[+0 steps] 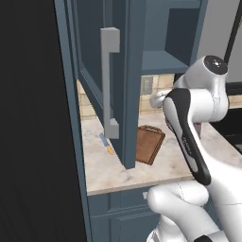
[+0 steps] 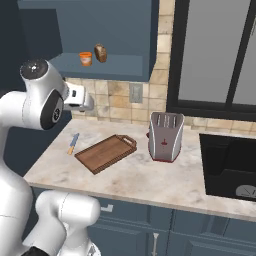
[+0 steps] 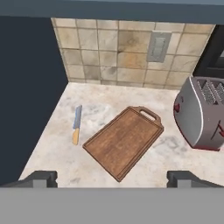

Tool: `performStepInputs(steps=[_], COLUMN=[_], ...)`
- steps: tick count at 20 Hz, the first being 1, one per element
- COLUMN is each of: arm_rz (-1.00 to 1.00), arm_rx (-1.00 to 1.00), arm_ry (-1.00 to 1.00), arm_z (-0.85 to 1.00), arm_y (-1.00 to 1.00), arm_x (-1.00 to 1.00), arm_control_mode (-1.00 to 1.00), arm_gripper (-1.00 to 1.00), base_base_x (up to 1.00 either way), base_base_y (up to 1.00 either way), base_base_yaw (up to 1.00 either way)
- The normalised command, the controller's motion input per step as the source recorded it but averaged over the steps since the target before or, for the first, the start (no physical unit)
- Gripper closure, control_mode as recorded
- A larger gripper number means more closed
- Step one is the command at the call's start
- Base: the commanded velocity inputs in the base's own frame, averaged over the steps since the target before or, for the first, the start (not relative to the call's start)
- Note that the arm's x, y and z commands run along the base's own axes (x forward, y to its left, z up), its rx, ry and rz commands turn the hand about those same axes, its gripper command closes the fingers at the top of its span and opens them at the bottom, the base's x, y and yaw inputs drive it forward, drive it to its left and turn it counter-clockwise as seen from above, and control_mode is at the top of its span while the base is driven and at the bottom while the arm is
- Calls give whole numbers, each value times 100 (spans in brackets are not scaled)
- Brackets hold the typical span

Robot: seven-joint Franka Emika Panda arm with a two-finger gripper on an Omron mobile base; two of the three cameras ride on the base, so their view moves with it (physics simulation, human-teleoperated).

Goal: Pick the bread, place it on the cutting board, pick the jam, place it on the counter, and close the cabinet.

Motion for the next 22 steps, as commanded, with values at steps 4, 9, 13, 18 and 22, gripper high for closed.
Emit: performStepInputs(steps=[4,9,13,18,22], arm_rz=[0,0,0,0,0], arm_rx=[0,0,0,0,0], arm_ry=[-9,-5,-2,-1,-2], arm_z=[21,15,14,10,12], arm_y=[0,0,0,0,0], arm_x=[1,15,29,41,32], arm_control_mode=[-100,-100,-100,-100,-100], arm_gripper=[-100,-100,-100,-100,-100], base_base_x=[0,0,0,0,0], base_base_y=[0,0,0,0,0], base_base_yaw=[0,0,0,0,0])
